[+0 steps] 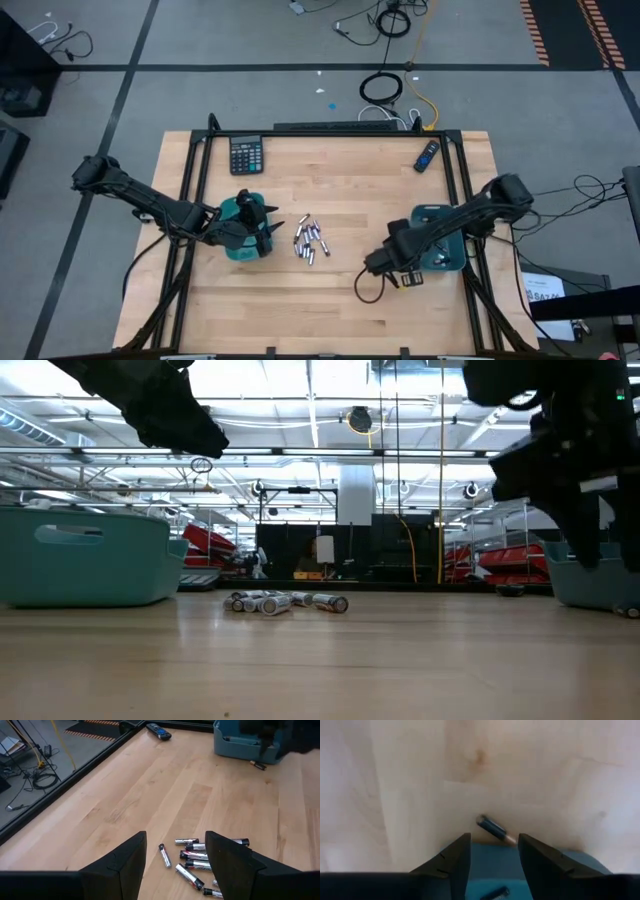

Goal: Sort batteries
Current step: Put the black battery into the right blue bin

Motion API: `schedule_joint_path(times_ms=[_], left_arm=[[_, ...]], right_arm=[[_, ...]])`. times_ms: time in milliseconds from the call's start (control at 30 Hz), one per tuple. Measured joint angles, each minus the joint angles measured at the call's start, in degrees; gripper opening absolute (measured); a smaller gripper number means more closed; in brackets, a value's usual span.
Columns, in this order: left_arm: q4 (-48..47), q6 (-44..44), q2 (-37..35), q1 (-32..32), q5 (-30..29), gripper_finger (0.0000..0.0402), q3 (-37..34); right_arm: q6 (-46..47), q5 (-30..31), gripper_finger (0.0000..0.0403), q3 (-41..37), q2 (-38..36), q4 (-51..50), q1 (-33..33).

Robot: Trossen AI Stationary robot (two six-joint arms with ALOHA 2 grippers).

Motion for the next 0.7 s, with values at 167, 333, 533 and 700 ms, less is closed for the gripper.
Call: schedule_joint_path(times_ms=[167, 333, 533, 700], left_arm=[[0.0, 0.0, 0.0, 0.0, -0.2, 0.0214, 0.0], [-0.1, 0.0, 0.0, 0.0, -0.2, 0.0214, 0.0], [-0.2, 0.1, 0.0, 0.0, -0.2, 0.0214, 0.0], [-0.2, 0.2, 0.0, 0.0, -0.2, 0.0214, 0.0]], right_arm=[[-2.0, -1.0, 0.0155, 0.0, 3.5, 0.4, 0.0], [-4.3, -0.9, 0.0155, -1.4, 6.6, 0.7, 0.0], [-6.2, -1.1, 0.0135, -3.9, 8.7, 2.9, 0.1], [-9.4, -1.1, 0.0033, -3.4, 8.9, 4.8, 0.5]])
